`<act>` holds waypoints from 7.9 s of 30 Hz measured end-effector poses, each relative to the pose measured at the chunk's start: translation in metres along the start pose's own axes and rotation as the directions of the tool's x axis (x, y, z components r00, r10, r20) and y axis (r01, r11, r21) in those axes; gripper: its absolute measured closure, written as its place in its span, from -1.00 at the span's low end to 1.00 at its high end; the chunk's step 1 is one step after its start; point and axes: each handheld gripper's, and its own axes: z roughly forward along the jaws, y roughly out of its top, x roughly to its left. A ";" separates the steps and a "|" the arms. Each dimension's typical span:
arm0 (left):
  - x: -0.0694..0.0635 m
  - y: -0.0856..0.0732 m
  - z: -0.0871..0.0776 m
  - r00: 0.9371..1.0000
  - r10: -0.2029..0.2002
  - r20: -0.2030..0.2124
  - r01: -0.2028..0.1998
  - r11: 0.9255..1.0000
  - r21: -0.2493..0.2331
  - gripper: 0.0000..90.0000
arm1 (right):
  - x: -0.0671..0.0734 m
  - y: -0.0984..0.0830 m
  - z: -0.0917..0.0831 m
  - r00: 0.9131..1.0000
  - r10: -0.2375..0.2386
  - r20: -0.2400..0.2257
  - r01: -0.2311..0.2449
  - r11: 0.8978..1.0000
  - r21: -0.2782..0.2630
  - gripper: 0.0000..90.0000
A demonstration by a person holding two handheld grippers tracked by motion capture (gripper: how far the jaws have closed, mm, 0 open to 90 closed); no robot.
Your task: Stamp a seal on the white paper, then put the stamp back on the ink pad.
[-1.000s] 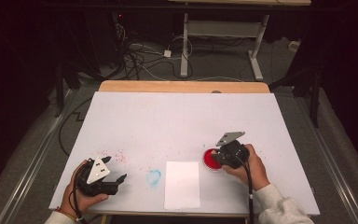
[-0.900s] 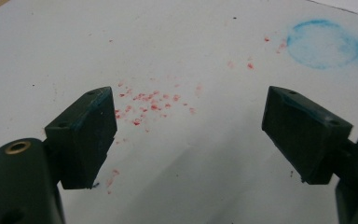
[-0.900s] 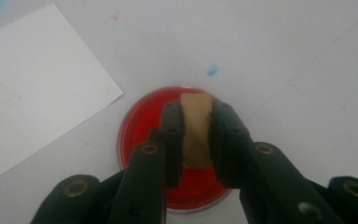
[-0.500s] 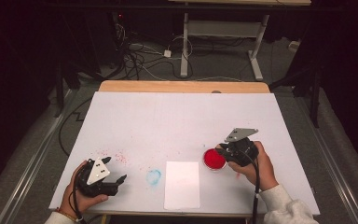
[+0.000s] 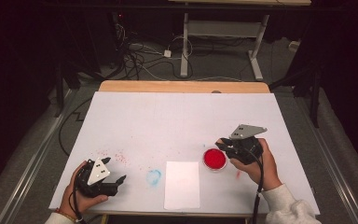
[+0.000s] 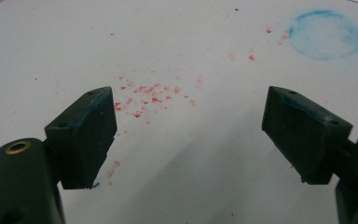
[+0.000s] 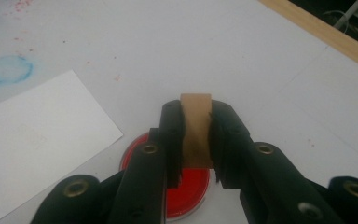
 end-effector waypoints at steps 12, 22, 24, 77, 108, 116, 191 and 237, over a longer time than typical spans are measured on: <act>-0.001 -0.001 -0.004 1.000 0.009 -0.014 -0.009 1.000 -0.010 -0.62 | 0.019 0.016 -0.020 0.998 -0.046 -0.032 0.043 0.996 -0.077 0.69; -0.001 0.001 -0.002 1.000 0.022 -0.009 -0.022 1.000 -0.007 -0.62 | 0.037 0.024 -0.029 0.993 -0.093 -0.072 0.084 0.990 -0.109 0.69; -0.001 0.001 -0.002 1.000 0.022 -0.008 -0.022 1.000 -0.008 -0.62 | 0.040 0.025 -0.030 0.992 -0.099 -0.076 0.090 0.990 -0.111 0.69; -0.002 0.001 0.000 1.000 0.028 -0.004 -0.027 1.000 0.004 -0.62 | 0.114 0.017 0.032 0.935 -0.236 -0.264 0.254 0.966 0.037 0.69; -0.002 0.001 0.002 0.999 0.039 -0.008 -0.038 0.999 0.024 -0.61 | 0.120 -0.001 0.072 0.939 -0.210 -0.273 0.264 0.948 0.176 0.69; -0.003 0.001 0.002 0.999 0.041 -0.008 -0.041 0.999 0.027 -0.61 | 0.119 -0.001 0.074 0.936 -0.215 -0.279 0.272 0.945 0.181 0.70; -0.001 -0.001 0.003 1.000 0.028 0.005 -0.028 0.999 0.027 -0.61 | 0.112 0.008 0.057 0.935 -0.211 -0.285 0.248 0.963 0.102 0.69; -0.003 -0.003 0.000 0.999 0.036 -0.007 -0.036 0.999 0.036 -0.61 | 0.029 0.006 0.022 0.994 -0.076 -0.075 0.083 0.992 0.097 0.68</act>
